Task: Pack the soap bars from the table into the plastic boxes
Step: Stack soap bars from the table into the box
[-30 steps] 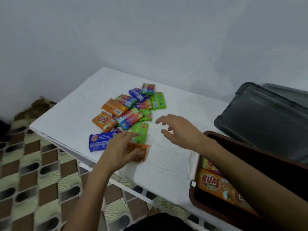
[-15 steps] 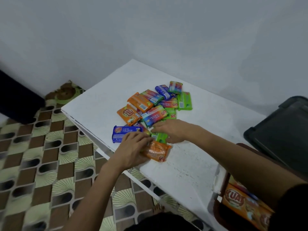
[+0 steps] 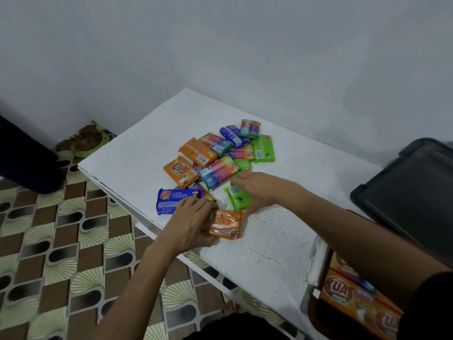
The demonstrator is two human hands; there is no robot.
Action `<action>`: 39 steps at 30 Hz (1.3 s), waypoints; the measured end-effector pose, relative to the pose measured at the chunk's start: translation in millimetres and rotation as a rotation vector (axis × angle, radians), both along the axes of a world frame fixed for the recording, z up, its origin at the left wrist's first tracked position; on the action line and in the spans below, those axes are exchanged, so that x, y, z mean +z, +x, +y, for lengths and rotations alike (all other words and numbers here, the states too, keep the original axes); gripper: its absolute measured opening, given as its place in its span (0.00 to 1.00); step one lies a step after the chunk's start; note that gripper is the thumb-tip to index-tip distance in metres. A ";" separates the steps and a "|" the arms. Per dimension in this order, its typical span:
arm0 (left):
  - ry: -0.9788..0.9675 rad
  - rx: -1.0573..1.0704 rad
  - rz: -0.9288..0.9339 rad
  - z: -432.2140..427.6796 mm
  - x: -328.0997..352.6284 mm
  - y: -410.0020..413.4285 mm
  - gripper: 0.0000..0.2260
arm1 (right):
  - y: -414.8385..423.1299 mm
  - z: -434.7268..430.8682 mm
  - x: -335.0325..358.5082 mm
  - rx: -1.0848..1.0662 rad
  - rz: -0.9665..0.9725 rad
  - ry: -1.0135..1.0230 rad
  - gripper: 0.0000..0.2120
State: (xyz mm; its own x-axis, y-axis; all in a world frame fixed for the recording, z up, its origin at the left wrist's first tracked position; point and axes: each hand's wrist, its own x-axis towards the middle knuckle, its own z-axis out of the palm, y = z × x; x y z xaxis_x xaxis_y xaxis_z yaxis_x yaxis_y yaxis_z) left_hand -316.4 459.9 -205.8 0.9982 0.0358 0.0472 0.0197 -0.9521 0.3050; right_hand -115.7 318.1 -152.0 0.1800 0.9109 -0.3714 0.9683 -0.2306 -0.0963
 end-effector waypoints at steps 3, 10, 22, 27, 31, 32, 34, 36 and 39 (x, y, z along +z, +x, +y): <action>-0.068 -0.007 -0.079 -3.3 6.2 3.8 0.31 | 7.9 -20.3 13.5 -0.167 0.162 0.100 0.41; -0.339 -0.042 -0.130 -25.2 34.7 23.3 0.32 | 4.2 -92.5 47.2 -0.600 0.632 0.444 0.30; -0.919 -0.097 -0.217 -102.9 100.3 73.1 0.30 | -39.0 -220.4 93.8 -0.951 0.843 0.933 0.30; -1.122 -0.177 -0.192 -139.3 114.1 89.2 0.35 | -60.7 -273.1 103.7 -1.071 0.786 1.034 0.30; -1.198 -0.227 -0.122 -166.1 118.1 97.7 0.33 | -81.6 -311.5 108.3 -1.177 0.774 1.048 0.28; -1.206 -0.231 -0.104 -172.8 117.7 99.4 0.33 | -86.7 -320.3 108.6 -1.210 0.780 1.050 0.28; -1.212 -0.242 -0.064 -186.0 115.3 102.1 0.31 | -96.6 -336.3 106.3 -1.260 0.785 1.045 0.27; -1.193 -0.253 -0.029 -198.4 112.4 104.1 0.30 | -104.7 -350.5 101.8 -1.300 0.779 1.036 0.27; -1.172 -0.256 0.008 -213.4 106.9 105.9 0.30 | -113.6 -364.1 92.3 -1.337 0.755 0.992 0.26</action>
State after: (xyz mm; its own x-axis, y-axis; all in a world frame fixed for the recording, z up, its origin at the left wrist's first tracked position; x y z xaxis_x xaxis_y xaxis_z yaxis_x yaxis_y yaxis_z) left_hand -210.5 246.5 -98.9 0.9828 -0.1466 0.1120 -0.1234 -0.0716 0.9898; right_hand -229.2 -45.9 -59.8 0.9577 0.2218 -0.1832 -0.1071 -0.3160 -0.9427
